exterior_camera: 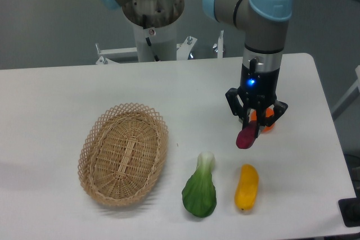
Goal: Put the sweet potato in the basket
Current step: 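Carry the held purple sweet potato with the gripper toward the wicker basket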
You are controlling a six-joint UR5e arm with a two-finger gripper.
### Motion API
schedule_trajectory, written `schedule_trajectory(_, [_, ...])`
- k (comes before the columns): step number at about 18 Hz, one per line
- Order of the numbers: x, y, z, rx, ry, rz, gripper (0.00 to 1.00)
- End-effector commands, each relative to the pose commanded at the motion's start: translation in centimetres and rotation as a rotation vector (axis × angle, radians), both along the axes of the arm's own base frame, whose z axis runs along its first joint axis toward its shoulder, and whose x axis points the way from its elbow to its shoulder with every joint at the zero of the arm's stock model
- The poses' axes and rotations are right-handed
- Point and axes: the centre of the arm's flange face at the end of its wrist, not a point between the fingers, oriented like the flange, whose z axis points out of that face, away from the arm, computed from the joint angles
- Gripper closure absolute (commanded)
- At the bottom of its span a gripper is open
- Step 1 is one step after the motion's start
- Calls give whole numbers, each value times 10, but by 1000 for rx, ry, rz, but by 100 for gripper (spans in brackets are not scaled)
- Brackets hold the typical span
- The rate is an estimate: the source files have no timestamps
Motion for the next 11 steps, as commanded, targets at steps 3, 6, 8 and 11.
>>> schedule_trajectory(3, [6, 1, 6, 6, 3, 7, 82])
schedule_trajectory(6, [16, 3, 13, 22, -14, 44, 82])
schedule_trajectory(8, [31, 3, 17, 24, -11, 31, 82])
schedule_trajectory(11, [48, 0, 22, 28, -8, 25, 82])
